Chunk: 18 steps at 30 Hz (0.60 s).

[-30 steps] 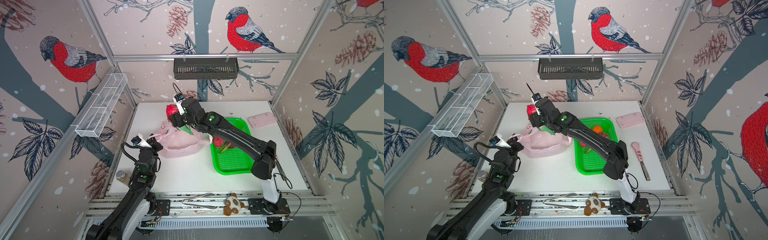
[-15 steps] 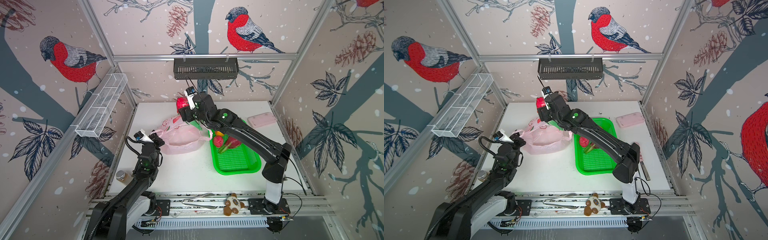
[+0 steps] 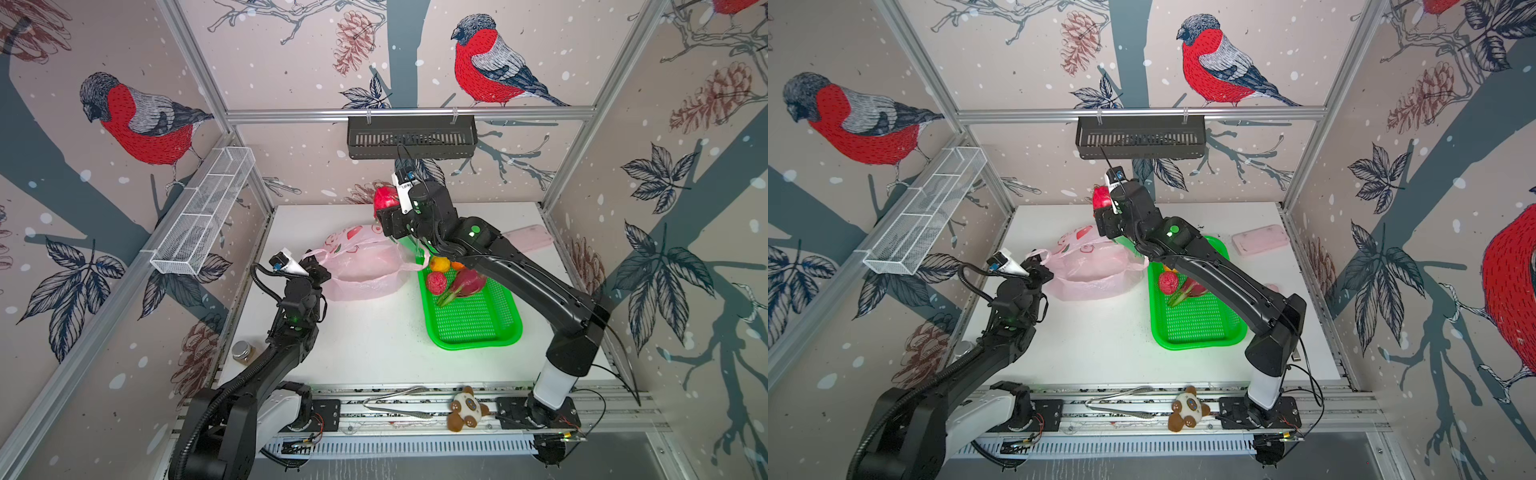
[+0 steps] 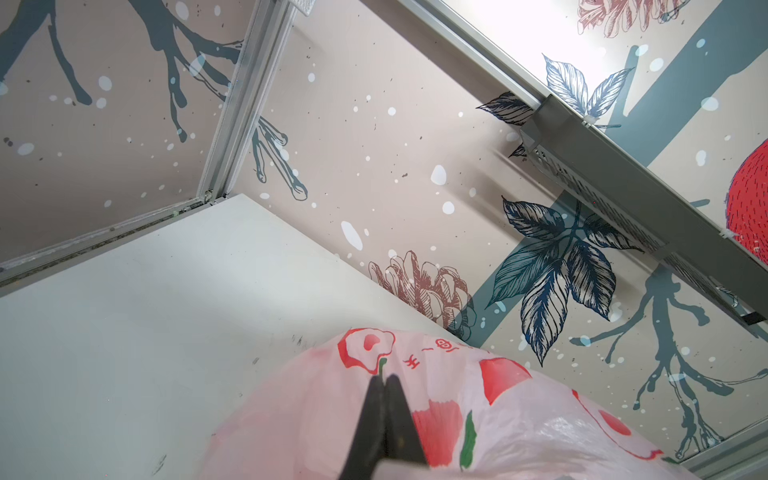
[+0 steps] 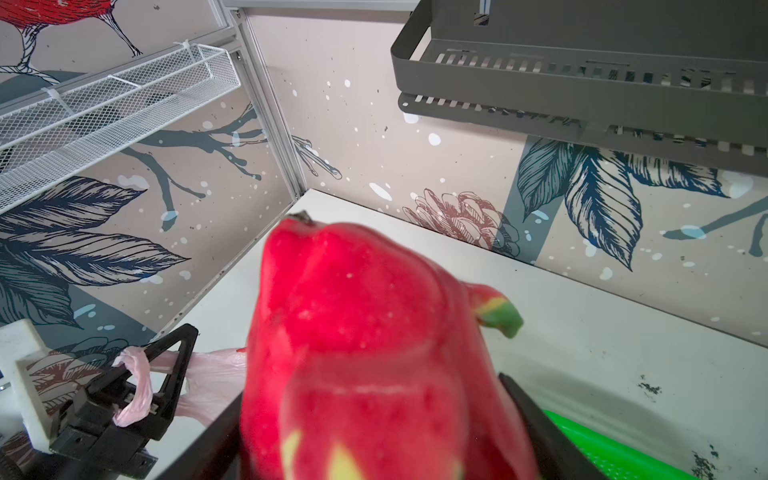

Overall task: Untie the knot of the plastic bag and take out the fruit
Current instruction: 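Lift the dragon fruit out of the pink bag and carry it over the green basket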

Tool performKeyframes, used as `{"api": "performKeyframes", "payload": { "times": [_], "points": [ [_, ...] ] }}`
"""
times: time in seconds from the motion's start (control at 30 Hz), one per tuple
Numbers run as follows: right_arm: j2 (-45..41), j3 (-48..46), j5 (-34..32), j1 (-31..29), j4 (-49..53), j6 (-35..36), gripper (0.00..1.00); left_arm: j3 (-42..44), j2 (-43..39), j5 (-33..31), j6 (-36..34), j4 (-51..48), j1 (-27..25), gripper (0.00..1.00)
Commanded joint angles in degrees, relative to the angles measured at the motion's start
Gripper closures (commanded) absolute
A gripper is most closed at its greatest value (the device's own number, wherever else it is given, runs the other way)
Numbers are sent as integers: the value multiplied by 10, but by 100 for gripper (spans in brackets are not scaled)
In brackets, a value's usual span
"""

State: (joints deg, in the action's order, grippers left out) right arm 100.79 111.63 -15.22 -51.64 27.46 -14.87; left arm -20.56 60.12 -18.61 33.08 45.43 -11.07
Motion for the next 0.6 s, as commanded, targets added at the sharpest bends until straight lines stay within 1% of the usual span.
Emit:
{"api": "performKeyframes", "payload": {
  "times": [0.0, 0.17, 0.23, 0.43, 0.57],
  "points": [
    [-17, -7, -19, 7, -48, 0, 83, -10, -11, -16, 13, -29, 1, 88],
    [-38, -31, -35, 15, -47, -1, 83, -14, -40, -22, 16, -77, 1, 65],
    [-46, -42, -43, 19, -45, -1, 83, -19, -48, -19, 13, -94, 1, 59],
    [-78, -97, -50, 35, -51, -14, 83, -28, -81, 3, 10, -147, 1, 48],
    [-95, -127, -49, 45, -55, -23, 83, -35, -105, 19, 7, -179, 1, 43]
  ]
}}
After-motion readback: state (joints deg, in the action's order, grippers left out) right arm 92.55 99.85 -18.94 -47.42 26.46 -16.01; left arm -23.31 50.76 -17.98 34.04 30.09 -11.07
